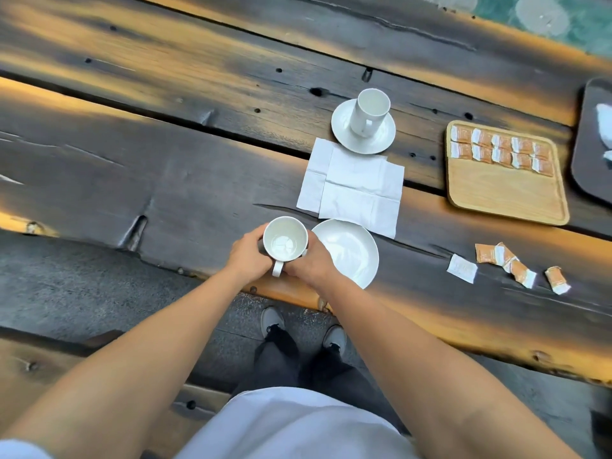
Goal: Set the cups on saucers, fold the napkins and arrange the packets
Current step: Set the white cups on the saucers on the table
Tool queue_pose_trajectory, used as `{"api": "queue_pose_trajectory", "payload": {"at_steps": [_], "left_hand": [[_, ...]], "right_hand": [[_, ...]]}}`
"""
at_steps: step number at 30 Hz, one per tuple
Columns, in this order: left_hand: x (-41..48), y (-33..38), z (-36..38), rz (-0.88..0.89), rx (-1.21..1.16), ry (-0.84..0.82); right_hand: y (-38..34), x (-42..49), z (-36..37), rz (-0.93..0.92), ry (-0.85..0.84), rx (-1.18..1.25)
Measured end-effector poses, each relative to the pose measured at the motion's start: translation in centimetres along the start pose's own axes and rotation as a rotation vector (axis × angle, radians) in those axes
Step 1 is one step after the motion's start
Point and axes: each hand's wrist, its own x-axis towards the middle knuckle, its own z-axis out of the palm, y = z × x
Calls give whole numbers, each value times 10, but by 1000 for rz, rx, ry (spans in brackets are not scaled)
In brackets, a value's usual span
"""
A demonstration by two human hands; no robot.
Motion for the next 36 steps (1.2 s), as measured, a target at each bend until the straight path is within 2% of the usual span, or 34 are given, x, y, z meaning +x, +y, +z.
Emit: {"api": "queue_pose_trajectory", "payload": {"at_steps": [4, 9, 17, 24, 36], "left_hand": [[-12, 23, 28, 36, 15, 6], [-27, 52, 74, 98, 39, -71], [-43, 71, 131, 103, 40, -163], [-44, 72, 133, 103, 62, -193], [-27, 60, 108, 72, 54, -147]], "right_hand": [[15, -17, -32, 6, 51, -12], [51, -33, -75, 67, 121, -36], [87, -60, -114, 56, 180, 83], [89, -65, -115, 78, 186, 173], [74, -37, -99, 151, 135, 28]]}}
